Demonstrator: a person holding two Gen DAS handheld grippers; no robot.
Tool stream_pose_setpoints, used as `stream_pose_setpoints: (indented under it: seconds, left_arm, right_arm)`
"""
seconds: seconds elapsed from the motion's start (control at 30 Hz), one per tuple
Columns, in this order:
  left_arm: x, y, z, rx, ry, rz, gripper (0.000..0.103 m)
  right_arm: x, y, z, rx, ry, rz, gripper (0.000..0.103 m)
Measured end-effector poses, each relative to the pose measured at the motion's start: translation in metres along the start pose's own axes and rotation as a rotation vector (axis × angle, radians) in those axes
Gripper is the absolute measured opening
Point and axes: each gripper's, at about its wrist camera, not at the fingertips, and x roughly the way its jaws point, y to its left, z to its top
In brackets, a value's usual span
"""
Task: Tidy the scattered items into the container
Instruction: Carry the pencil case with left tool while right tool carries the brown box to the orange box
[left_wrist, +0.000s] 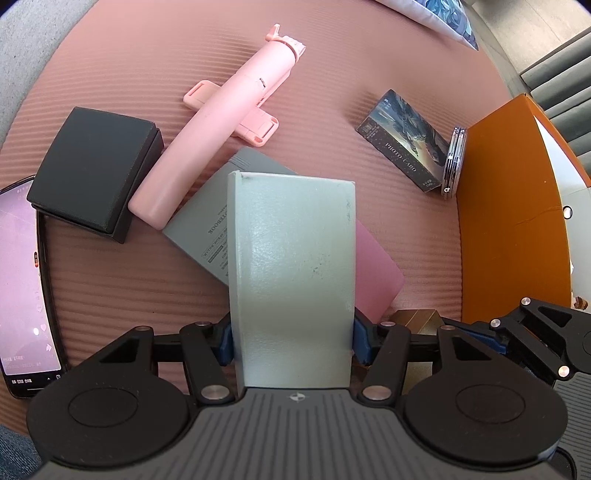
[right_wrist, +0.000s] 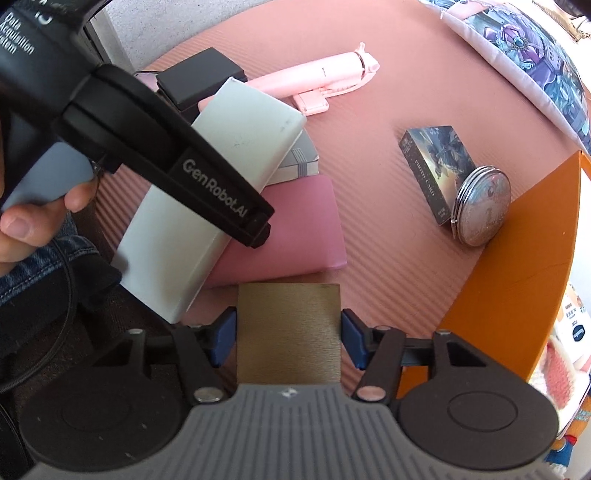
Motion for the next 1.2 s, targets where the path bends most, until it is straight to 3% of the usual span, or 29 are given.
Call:
stream_pose_setpoints:
  seconds: [0.47,1.07,1.2]
  left_arm:
    - [-0.016,0.0,-0.003,0.008,-0.052,-0.038,0.067]
    - [-0.088,-0.028,-0.011,0.093,-0.286,-0.203,0.067]
    - [-0.102,-0.051,-0.006,0.133,-0.331,-0.24,0.067]
  right_arm:
    - [-0.039,-0.006,-0.012,0.029,-0.146,-0.05,0.061]
    - [-0.121,-0.045,-0.039,0.202,-0.435,-0.144,0.061]
    - [-0.139,-0.054,-0.048,0.225,-0.478,-0.232,0.061]
